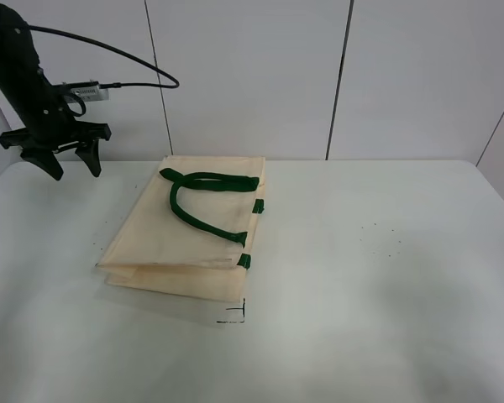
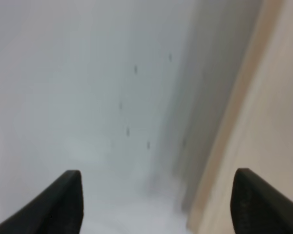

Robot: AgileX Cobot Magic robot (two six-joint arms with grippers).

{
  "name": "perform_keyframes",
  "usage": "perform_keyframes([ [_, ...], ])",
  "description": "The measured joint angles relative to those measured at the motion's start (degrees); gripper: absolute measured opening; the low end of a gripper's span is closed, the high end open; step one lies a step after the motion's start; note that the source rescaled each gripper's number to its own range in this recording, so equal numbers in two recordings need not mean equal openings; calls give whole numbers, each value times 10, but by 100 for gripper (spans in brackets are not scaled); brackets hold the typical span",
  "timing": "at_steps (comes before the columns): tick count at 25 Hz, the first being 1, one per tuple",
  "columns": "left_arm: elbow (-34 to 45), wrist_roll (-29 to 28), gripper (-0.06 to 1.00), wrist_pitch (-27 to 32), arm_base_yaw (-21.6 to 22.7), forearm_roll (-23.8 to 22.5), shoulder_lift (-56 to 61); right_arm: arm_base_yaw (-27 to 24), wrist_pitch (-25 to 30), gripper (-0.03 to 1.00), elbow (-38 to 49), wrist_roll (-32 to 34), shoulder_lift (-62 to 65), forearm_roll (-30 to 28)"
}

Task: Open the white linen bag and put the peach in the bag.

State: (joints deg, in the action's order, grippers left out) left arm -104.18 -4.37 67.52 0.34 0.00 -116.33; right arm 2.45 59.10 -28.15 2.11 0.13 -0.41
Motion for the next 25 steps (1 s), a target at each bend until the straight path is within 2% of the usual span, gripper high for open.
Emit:
perform_keyframes([
  [14,432,12,89,-1,0,-12,487,0,0,100,0,0,0,0],
  [21,648,36,89,-52,0,-12,751,0,0,100,0,0,0,0],
  [25,735,38,89,-72,0,-9,892,0,0,100,0,0,0,0],
])
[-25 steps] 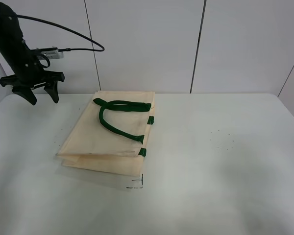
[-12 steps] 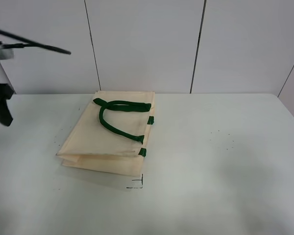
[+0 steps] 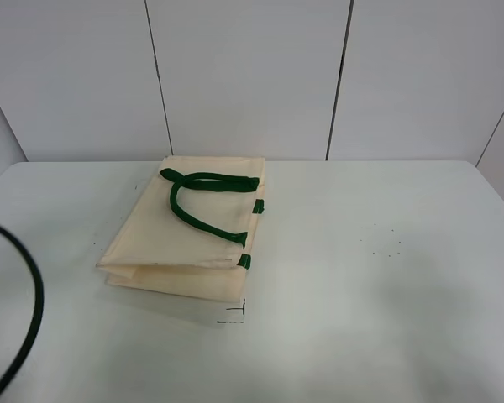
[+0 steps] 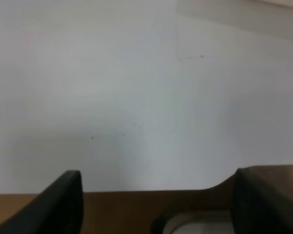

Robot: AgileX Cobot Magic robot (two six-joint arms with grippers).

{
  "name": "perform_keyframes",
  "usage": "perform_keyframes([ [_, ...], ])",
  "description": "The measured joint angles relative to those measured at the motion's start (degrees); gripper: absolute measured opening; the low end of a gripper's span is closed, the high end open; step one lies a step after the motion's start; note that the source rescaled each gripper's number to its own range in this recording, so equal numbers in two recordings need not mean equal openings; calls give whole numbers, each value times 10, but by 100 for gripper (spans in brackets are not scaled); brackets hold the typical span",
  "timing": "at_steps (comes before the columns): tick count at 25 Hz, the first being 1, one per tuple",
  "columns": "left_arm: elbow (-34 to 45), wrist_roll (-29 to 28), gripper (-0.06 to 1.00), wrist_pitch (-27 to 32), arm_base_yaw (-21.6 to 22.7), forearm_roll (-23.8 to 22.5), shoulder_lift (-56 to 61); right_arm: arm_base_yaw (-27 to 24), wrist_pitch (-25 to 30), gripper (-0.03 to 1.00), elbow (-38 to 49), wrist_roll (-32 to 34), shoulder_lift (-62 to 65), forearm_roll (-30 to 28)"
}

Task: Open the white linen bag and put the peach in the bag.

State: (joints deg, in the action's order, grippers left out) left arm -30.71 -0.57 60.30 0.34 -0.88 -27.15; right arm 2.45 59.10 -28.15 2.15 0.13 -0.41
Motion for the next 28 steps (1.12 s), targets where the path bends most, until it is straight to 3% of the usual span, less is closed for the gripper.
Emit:
perform_keyframes([
  [5,21,1,89,3,0,1,138,0,0,100,0,0,0,0],
  [13,23,2,89,3,0,1,262,0,0,100,0,0,0,0],
  [28,23,6,89,4,0,1,273,0,0,100,0,0,0,0],
])
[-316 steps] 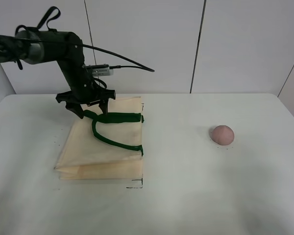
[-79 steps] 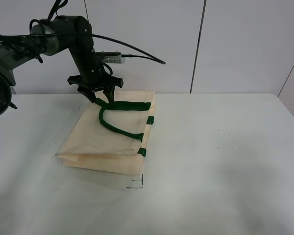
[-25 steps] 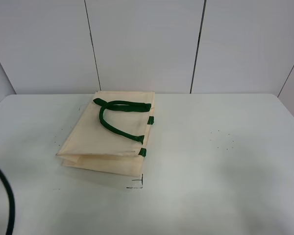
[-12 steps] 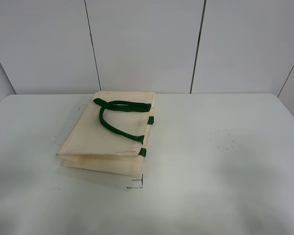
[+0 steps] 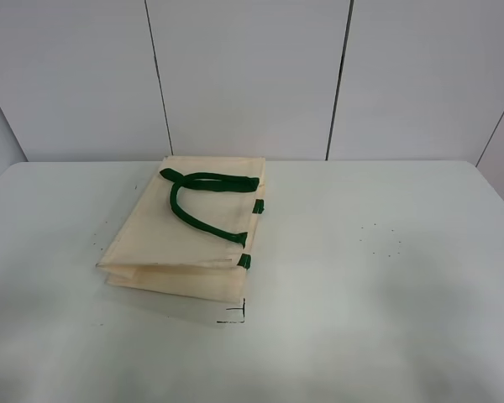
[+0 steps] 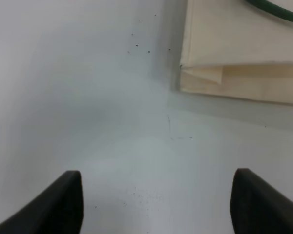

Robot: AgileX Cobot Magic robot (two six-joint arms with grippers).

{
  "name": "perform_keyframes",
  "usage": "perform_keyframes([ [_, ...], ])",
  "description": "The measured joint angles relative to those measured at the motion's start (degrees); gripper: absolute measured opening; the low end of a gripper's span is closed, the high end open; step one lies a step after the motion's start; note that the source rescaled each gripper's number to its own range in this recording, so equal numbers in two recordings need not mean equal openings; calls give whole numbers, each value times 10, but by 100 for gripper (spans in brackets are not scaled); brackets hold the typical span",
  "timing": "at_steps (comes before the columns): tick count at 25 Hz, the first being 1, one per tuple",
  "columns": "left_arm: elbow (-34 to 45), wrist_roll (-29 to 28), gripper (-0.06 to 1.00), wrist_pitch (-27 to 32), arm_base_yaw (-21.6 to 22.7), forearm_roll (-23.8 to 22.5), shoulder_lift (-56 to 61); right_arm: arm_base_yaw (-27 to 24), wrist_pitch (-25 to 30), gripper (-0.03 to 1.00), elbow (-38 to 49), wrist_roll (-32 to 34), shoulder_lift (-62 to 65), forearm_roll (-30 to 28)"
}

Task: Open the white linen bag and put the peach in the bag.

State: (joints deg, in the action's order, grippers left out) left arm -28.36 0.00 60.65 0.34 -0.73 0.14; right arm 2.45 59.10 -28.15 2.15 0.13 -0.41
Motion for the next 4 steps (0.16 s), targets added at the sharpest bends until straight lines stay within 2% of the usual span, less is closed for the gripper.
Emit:
perform_keyframes([
  [4,0,0,89,0,0,0,0,0,0,100,0,0,0,0],
])
